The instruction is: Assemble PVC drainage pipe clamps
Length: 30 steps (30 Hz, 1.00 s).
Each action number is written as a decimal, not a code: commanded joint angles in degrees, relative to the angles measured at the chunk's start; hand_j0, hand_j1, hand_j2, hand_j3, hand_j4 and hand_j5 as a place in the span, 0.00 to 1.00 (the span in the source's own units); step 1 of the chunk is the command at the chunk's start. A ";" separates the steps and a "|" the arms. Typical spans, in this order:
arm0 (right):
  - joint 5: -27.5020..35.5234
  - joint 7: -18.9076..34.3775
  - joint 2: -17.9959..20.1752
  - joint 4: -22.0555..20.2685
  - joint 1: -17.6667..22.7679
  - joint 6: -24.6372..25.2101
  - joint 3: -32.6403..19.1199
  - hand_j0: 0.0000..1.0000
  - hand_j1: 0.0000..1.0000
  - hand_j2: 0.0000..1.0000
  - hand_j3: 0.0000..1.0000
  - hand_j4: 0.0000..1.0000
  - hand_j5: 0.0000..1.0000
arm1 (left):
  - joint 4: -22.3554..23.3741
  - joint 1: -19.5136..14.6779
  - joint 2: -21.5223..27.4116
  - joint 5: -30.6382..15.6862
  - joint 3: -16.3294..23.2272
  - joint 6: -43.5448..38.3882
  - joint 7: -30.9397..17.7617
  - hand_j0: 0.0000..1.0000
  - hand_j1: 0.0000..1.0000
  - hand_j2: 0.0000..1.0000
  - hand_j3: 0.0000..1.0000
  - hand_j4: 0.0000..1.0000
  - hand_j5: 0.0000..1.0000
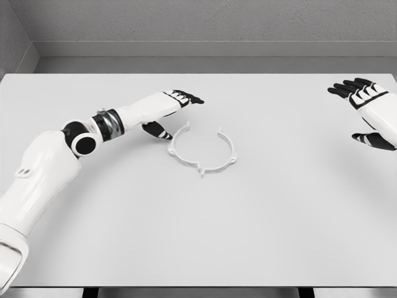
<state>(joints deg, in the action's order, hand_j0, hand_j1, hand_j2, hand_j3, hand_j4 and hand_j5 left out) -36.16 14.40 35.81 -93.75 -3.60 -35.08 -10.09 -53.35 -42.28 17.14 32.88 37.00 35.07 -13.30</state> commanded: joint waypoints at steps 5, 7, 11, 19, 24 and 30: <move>0.39 -0.08 0.05 0.06 0.18 0.08 -0.02 1.00 1.00 1.00 1.00 1.00 1.00 | -0.26 0.09 -0.80 0.69 -0.08 -0.07 0.03 1.00 1.00 1.00 1.00 1.00 1.00; 0.39 -0.08 0.05 0.14 0.26 0.08 -0.02 1.00 1.00 1.00 1.00 1.00 1.00 | -0.26 0.18 -1.33 0.96 -0.08 -0.07 0.03 1.00 1.00 1.00 1.00 1.00 1.00; 0.39 -0.08 0.05 0.23 0.35 0.08 -0.02 1.00 1.00 1.00 1.00 1.00 1.00 | -0.35 0.09 -1.50 1.22 -0.08 -0.07 0.03 1.00 1.00 1.00 1.00 1.00 1.00; 0.39 -0.08 0.14 0.32 0.35 0.08 -0.10 1.00 1.00 1.00 1.00 1.00 1.00 | -0.35 0.09 -2.03 1.66 -0.08 -0.07 0.03 1.00 1.00 1.00 1.00 1.00 1.00; 0.39 -0.08 0.14 0.32 0.35 0.08 -0.10 1.00 1.00 1.00 1.00 1.00 1.00 | -0.35 0.09 -2.03 1.75 -0.08 -0.07 0.03 1.00 1.00 1.00 1.00 1.00 1.00; 0.39 -0.08 0.14 0.32 0.35 0.08 -0.10 1.00 1.00 1.00 1.00 1.00 1.00 | 0.35 -0.35 -1.41 1.40 -0.96 -0.07 0.03 1.00 1.00 1.00 1.00 1.00 1.00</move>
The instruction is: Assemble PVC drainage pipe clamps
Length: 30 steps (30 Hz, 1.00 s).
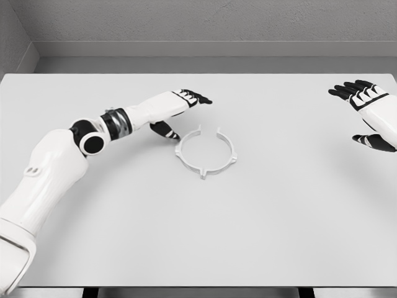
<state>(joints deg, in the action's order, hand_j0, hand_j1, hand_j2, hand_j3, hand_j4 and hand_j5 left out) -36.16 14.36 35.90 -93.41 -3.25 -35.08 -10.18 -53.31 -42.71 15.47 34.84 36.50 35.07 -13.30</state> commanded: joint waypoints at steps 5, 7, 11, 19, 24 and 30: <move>0.39 -0.03 0.05 -0.02 0.00 0.08 -0.02 1.00 1.00 1.00 1.00 1.00 1.00 | -0.21 0.09 2.02 -1.35 -0.37 -0.07 0.12 1.00 1.00 1.00 1.00 1.00 1.00; 0.39 -0.03 0.05 -0.02 0.00 0.08 -0.02 1.00 1.00 1.00 1.00 1.00 1.00 | -0.57 0.09 2.37 -1.35 -0.20 -0.07 0.12 1.00 1.00 1.00 1.00 1.00 1.00; 0.39 -0.03 0.05 -0.02 0.00 0.08 -0.02 1.00 1.00 1.00 1.00 1.00 1.00 | -2.59 0.26 3.25 -1.26 -0.02 -0.07 0.12 1.00 1.00 1.00 1.00 1.00 1.00; 0.39 -0.03 0.05 -0.20 0.00 0.08 -0.02 1.00 1.00 1.00 1.00 1.00 1.00 | -5.31 1.93 4.92 -1.00 0.24 -0.07 0.03 1.00 1.00 1.00 1.00 1.00 1.00; 0.48 -0.03 0.14 -0.20 0.18 0.08 -0.02 1.00 1.00 1.00 1.00 1.00 1.00 | -6.81 2.55 4.74 -0.73 0.24 -0.07 0.03 1.00 1.00 1.00 1.00 1.00 1.00; 0.48 -0.03 0.14 -0.28 0.35 0.08 -0.02 1.00 1.00 1.00 1.00 1.00 1.00 | -7.16 3.52 4.57 -0.56 0.33 -0.07 0.03 1.00 1.00 1.00 1.00 1.00 1.00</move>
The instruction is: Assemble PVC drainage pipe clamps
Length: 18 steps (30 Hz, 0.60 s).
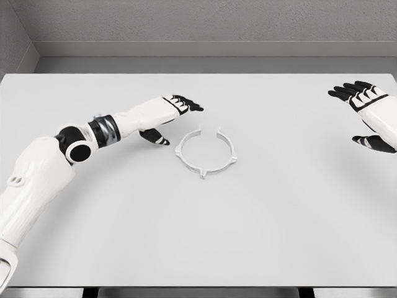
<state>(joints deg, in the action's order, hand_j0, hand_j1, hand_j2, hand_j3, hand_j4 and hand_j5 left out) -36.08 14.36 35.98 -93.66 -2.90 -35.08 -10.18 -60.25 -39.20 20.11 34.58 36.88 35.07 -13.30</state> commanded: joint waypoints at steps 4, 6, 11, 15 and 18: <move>0.39 -0.03 0.05 -0.12 0.00 0.08 -0.02 1.00 1.00 1.00 1.00 1.00 1.00 | -0.13 0.18 -0.43 -0.12 0.57 -0.07 0.03 1.00 1.00 1.00 1.00 1.00 1.00; 0.39 -0.03 0.05 -0.12 0.00 0.08 -0.02 1.00 1.00 1.00 1.00 1.00 1.00 | -0.13 0.18 -0.43 -0.04 0.57 -0.07 0.03 1.00 1.00 1.00 1.00 1.00 1.00; 0.39 -0.03 0.05 -0.12 0.09 0.08 -0.02 1.00 1.00 1.00 1.00 1.00 1.00 | -0.05 0.18 -0.60 0.32 0.57 -0.07 -0.67 1.00 1.00 1.00 1.00 1.00 1.00; 0.39 -0.03 0.05 -0.12 0.09 0.08 -0.02 1.00 1.00 1.00 1.00 1.00 1.00 | -0.05 0.26 -1.22 0.67 0.65 -0.07 -0.76 1.00 1.00 1.00 1.00 1.00 1.00; 0.48 -0.03 0.05 -0.21 0.09 0.08 -0.02 1.00 1.00 1.00 1.00 1.00 1.00 | -0.05 0.26 -1.57 1.02 0.65 -0.07 -0.85 1.00 1.00 1.00 1.00 1.00 1.00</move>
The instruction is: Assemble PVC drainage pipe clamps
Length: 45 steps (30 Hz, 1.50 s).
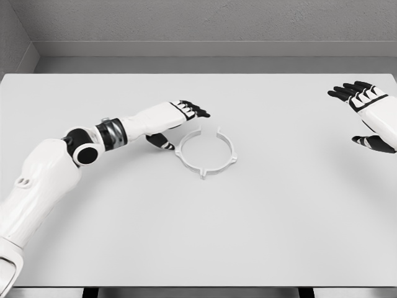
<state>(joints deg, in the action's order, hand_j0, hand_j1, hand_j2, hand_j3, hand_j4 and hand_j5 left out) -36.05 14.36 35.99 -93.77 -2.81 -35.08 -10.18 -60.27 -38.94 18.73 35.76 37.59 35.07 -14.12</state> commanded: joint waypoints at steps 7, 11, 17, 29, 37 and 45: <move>0.46 -0.03 0.05 -0.10 0.00 0.08 -0.02 1.00 1.00 1.00 1.00 1.00 1.00 | -0.02 0.00 -0.63 0.10 -0.06 -0.07 -0.03 1.00 1.00 1.00 1.00 1.00 1.00; 0.46 -0.03 0.05 -0.10 0.00 0.08 -0.02 1.00 1.00 1.00 1.00 1.00 1.00 | -0.02 -0.09 -0.89 0.10 -0.06 -0.07 -0.03 1.00 1.00 1.00 1.00 1.00 1.00; 0.45 -0.03 0.05 -0.10 0.00 0.08 -0.02 1.00 1.00 1.00 1.00 1.00 1.00 | -0.11 -0.18 -1.33 0.10 -0.06 -0.07 -0.03 1.00 1.00 1.00 1.00 1.00 1.00; 0.37 -0.03 0.05 0.16 0.00 0.08 -0.02 1.00 1.00 1.00 1.00 1.00 1.00 | 0.06 -0.18 -2.39 0.63 -0.32 -0.07 0.06 1.00 1.00 1.00 1.00 1.00 1.00; 0.37 -0.03 0.14 0.16 0.00 0.08 -0.02 1.00 1.00 1.00 1.00 1.00 1.00 | 1.91 -0.88 2.10 -0.08 -3.92 -0.07 0.15 1.00 1.00 1.00 1.00 1.00 1.00; 0.37 -0.03 0.14 0.25 0.53 0.08 -0.19 1.00 1.00 1.00 1.00 1.00 1.00 | 10.96 -1.67 15.45 -9.30 -10.43 -0.07 0.24 1.00 1.00 1.00 1.00 1.00 1.00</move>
<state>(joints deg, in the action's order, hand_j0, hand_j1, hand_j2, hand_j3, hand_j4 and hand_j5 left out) -36.05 14.36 36.06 -93.56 -2.29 -35.08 -10.30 -52.39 -40.61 30.57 31.29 28.62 35.07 -13.95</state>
